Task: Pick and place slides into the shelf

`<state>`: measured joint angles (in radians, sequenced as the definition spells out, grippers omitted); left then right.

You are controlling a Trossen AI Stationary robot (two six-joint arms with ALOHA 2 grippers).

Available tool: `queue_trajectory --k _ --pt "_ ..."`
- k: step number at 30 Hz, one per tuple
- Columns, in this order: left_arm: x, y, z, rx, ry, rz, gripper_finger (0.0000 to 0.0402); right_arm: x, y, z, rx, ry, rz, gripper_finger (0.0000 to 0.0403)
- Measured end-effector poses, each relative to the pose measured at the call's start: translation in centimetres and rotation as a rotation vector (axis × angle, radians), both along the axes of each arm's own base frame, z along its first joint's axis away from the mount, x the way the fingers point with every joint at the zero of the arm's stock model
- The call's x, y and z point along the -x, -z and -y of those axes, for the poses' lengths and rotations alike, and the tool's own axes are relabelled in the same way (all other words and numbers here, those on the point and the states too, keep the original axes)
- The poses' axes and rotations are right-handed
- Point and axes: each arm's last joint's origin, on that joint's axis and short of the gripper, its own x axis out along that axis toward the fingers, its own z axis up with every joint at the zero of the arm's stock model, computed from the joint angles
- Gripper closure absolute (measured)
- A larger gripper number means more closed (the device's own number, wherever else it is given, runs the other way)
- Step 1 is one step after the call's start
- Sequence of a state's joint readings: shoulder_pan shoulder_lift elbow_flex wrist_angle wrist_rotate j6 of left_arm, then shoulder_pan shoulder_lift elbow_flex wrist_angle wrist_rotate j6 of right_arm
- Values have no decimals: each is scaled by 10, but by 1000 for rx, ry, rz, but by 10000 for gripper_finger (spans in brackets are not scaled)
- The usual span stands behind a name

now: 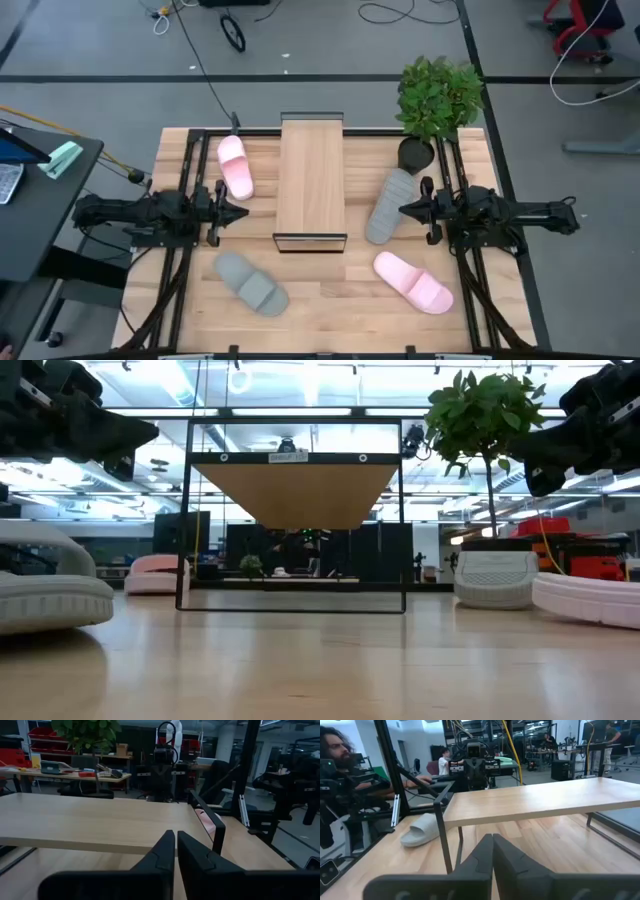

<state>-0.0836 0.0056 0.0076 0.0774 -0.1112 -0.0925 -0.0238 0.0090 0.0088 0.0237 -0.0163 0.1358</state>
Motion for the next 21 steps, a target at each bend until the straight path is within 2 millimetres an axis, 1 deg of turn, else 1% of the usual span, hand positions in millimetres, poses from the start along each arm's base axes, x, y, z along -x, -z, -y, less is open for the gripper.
queue_trajectory --k 9,17,21 --pt "0 0 0 0 0 0 365 0 0 0 0 0 0 389" --pt "0 0 0 0 0 0 377 0 0 0 0 0 0 389" --pt "0 0 0 0 0 0 376 0 0 0 0 0 0 389"
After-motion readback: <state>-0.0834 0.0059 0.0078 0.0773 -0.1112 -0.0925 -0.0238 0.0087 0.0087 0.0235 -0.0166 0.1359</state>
